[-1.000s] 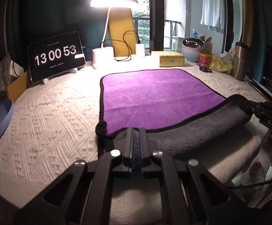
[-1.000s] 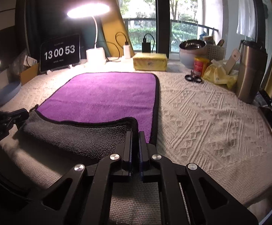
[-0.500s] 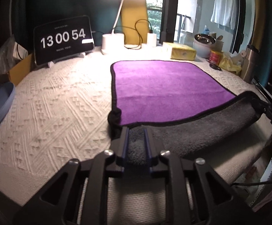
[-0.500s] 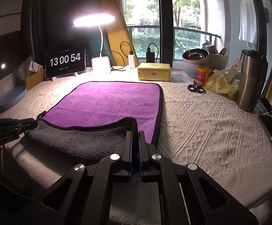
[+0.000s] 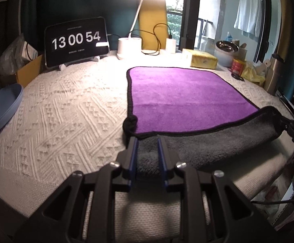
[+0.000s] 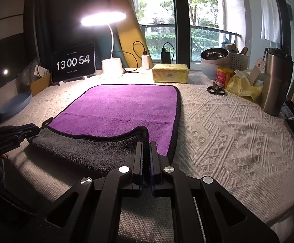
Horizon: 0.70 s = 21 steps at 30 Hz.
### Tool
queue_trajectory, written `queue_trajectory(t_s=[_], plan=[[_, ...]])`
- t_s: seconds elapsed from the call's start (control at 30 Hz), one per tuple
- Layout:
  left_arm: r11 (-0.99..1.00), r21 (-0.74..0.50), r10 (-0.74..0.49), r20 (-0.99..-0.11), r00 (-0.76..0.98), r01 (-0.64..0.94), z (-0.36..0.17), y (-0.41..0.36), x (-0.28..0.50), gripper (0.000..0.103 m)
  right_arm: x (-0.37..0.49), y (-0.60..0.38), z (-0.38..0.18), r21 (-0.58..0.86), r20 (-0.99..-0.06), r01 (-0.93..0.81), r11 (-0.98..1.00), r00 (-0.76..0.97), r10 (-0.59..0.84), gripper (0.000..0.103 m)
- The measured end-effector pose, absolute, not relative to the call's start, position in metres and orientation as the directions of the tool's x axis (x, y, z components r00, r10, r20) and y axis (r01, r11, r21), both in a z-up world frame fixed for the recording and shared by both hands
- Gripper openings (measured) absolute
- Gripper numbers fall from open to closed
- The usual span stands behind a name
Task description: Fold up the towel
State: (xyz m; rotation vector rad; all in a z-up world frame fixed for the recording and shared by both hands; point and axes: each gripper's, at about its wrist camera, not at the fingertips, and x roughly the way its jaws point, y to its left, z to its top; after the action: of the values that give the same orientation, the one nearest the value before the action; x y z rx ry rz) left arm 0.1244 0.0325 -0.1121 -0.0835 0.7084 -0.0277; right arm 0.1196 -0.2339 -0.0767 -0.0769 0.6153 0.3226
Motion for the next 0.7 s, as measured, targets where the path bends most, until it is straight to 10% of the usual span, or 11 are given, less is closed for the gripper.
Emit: queue_trajectory(t_s=[0.07,0.1,0.17,0.4,0.43,0.5,0.7], plan=[[0.997,-0.082,-0.049,-0.658,0.752,-0.008,-0.114,0.032,0.128,0.036,0.120,-0.232,-0.077,0.023,-0.579,-0.325,0.946,0.767,0.277,0.006],[0.997,-0.073,-0.032,-0.657,0.753,-0.021,-0.114,0.033,0.129,0.065,0.120,-0.232,-0.076,0.022,-0.579,-0.326,0.945,0.767,0.278,0.006],[0.997,-0.063,-0.013,-0.647,0.763,-0.037,-0.112,0.033,0.128,0.086,0.119,-0.232,-0.076,0.023,-0.579,-0.324,0.946,0.767,0.277,0.006],[0.997,-0.069,-0.061,-0.649,0.758,0.021,-0.115,0.024,0.126,0.085,0.120,-0.233,-0.079,0.034,-0.582,-0.318,0.948,0.764,0.277,0.006],[0.998,-0.056,-0.058,-0.655,0.754,0.028,-0.116,0.021,0.127,0.084,0.120,-0.233,-0.079,0.035,-0.582,-0.317,0.948,0.765,0.278,0.006],[0.998,-0.039,-0.055,-0.674,0.736,0.038,-0.120,0.017,0.129,0.046,0.120,-0.233,-0.079,0.035,-0.581,-0.317,0.948,0.765,0.278,0.006],[0.998,0.022,-0.029,-0.645,0.764,0.056,-0.117,0.011,0.125,0.010,0.120,-0.237,-0.078,0.045,-0.576,-0.313,0.949,0.768,0.281,0.006]])
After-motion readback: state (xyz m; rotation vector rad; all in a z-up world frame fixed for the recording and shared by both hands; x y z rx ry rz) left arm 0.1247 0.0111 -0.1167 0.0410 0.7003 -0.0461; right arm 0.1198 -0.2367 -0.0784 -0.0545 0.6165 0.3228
